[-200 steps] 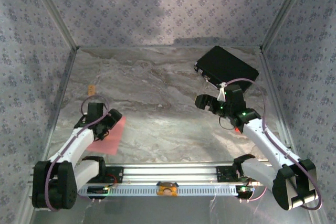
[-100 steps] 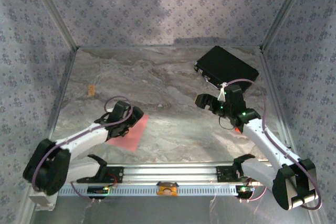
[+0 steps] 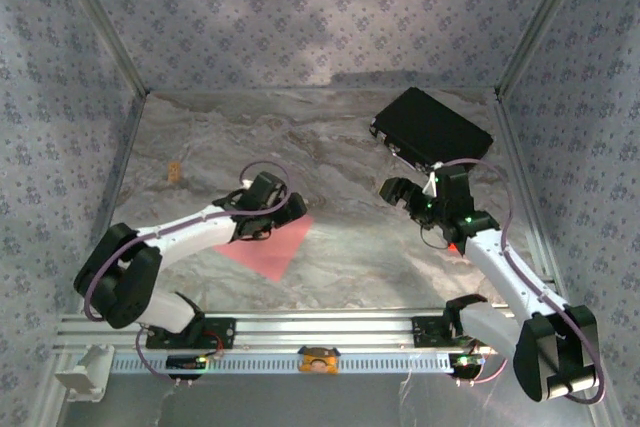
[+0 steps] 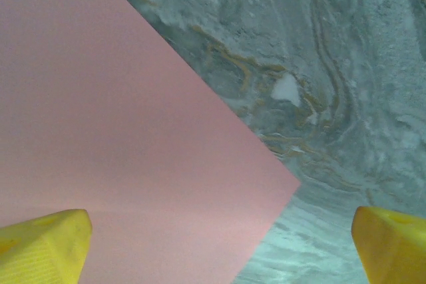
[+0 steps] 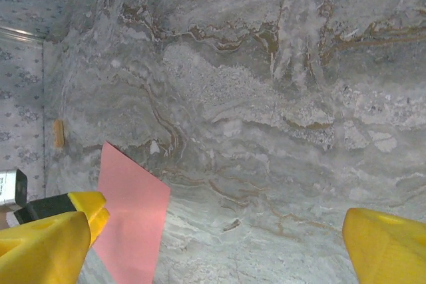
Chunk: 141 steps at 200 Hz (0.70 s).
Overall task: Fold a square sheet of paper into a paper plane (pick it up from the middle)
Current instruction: Move the square sheet of paper to the center of the table.
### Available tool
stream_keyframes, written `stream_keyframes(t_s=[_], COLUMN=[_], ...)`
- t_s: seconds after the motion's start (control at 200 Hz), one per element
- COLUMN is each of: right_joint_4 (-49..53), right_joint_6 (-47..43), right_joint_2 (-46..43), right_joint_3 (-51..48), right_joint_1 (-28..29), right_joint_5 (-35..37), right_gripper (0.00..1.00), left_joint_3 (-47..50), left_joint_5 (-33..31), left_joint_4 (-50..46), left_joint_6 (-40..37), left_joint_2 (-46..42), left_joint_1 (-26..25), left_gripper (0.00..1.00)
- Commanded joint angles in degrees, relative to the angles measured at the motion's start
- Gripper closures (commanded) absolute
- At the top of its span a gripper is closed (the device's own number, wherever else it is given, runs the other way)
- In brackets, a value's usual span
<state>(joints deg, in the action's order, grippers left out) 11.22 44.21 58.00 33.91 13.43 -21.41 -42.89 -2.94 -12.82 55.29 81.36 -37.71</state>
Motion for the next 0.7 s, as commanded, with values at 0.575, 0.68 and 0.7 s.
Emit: stream_keyframes(t_s=[0.575, 0.68, 0.7], right_joint_4=[-1.31, -0.67, -0.52], right_joint_6=[1.69, 1.59, 1.55], right_joint_2=[-1.21, -1.37, -1.39], right_joint_3=[-0.54, -0.64, -0.60], right_joint_1=[0.67, 0.69, 0.65], right_joint_5=[-1.69, -1.05, -0.92], right_gripper=[0.01, 0.01, 0.01], left_joint_3=[0.81, 2.78, 3.17], left_joint_5=[17.30, 15.88, 15.90], left_joint_4=[-8.37, -5.89, -4.97], left_joint_6=[-17.54, -10.43, -8.93], left_joint_2=[2.59, 2.53, 2.47], left_joint_1=[9.64, 8.62, 8.27], left_gripper=[0.00, 0.00, 0.00])
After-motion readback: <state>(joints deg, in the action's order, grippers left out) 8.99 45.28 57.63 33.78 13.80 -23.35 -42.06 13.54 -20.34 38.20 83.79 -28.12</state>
